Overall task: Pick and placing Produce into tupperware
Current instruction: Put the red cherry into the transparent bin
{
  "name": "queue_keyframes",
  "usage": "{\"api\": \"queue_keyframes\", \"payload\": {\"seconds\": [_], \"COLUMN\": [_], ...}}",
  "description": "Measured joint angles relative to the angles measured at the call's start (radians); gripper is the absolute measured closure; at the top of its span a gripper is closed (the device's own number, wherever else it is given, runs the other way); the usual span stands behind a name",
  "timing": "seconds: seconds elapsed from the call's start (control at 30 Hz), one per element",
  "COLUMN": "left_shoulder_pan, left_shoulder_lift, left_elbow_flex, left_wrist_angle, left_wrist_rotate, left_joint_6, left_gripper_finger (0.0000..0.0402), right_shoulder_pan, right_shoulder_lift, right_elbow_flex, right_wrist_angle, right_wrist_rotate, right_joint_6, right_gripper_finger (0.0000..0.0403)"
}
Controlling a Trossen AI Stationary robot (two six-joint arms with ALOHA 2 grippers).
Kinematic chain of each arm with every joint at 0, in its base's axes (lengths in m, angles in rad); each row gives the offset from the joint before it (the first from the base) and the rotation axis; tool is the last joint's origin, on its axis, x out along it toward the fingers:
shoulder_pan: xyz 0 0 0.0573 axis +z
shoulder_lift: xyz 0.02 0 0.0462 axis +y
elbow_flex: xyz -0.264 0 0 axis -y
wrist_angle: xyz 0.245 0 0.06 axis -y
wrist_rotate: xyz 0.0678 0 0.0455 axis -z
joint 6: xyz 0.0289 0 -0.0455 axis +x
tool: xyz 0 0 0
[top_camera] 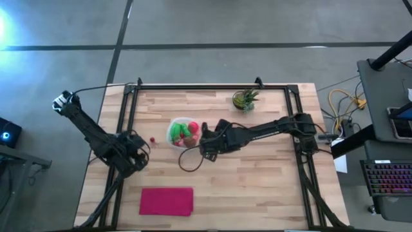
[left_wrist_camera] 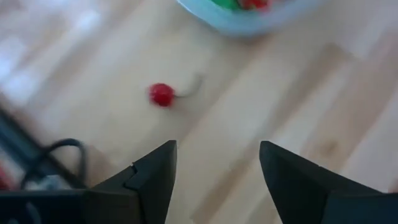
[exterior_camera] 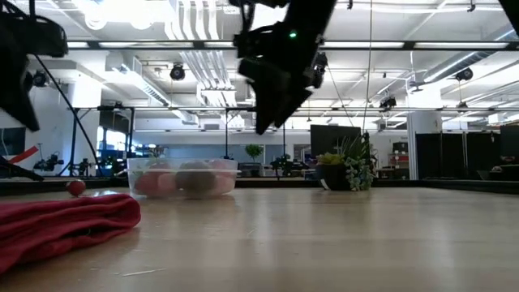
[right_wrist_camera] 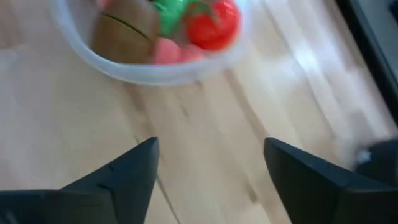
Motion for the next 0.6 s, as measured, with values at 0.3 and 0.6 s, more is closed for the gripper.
{"api": "queue_keyframes", "payload": {"seconds": [0.3,0.6], "left_shoulder_pan": [0.189,0.549], "left_shoulder_lift": [-0.105,-0.072], "left_elbow_flex": [0.058,-0.02], "left_wrist_angle": [-0.149,0.018], "left_wrist_rotate": [-0.125,-0.096], "left_joint_6": [-0.218,-0.087], "left_gripper_finger": [0.0186,0.0186], "right_shoulder_pan": [0.001,0.001], "right_shoulder_lift": [-0.222,-0.329], "right_elbow_flex": [-0.175,-0.268], "right_wrist_angle": [-0.012,-0.012], "right_wrist_rotate": [0.08,0.095], "right_joint_6": [0.202,0.306], "right_gripper_finger": [0.006,0.0049]}}
